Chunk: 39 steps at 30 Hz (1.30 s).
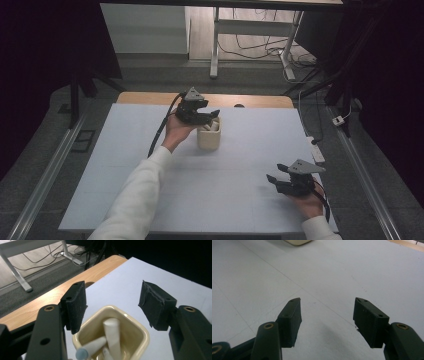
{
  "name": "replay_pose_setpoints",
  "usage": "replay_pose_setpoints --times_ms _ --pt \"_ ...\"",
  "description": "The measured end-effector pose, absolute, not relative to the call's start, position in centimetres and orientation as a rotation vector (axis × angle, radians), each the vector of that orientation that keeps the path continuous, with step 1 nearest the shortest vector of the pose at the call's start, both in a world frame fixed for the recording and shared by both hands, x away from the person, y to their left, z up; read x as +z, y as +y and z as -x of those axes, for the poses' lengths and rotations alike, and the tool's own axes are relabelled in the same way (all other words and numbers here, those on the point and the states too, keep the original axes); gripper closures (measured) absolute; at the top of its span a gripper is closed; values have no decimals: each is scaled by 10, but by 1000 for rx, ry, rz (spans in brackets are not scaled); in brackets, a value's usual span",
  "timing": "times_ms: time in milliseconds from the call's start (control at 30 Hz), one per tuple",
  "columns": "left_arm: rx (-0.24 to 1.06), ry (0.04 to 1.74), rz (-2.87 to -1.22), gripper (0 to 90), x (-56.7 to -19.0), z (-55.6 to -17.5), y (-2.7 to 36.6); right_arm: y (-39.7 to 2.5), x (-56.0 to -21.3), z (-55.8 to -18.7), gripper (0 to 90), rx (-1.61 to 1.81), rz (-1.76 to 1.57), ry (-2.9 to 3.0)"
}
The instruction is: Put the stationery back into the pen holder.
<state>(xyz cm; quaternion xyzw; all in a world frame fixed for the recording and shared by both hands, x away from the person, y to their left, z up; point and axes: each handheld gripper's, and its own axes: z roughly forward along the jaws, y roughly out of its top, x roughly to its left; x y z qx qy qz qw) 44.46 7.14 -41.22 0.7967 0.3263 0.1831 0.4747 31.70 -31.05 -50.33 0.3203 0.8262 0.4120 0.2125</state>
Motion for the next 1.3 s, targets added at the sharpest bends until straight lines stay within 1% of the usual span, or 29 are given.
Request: replay_pose_setpoints --times_ms 200,433,567,933,1067,1133,1300 --pt "441 781 -1948 383 -409 -434 84 -311 -503 -317 388 1141 -888 2295" --pt "433 748 -1962 391 -410 -412 102 -315 -501 -318 387 1189 -896 2277" --pt "421 776 -1963 385 -413 -400 116 -316 -501 -319 387 1216 -881 2274" --pt "411 799 -1992 317 -427 -355 146 -312 -504 -318 385 1182 -850 2302" --pt "394 801 -1975 274 -434 -334 158 -312 -503 -316 385 1165 -851 2294" --pt "383 813 -1962 267 -440 -322 165 -312 -503 -316 385 1163 -853 2289" --pt "427 842 -1993 261 -457 -297 184 -312 -503 -315 384 1182 -839 2295"
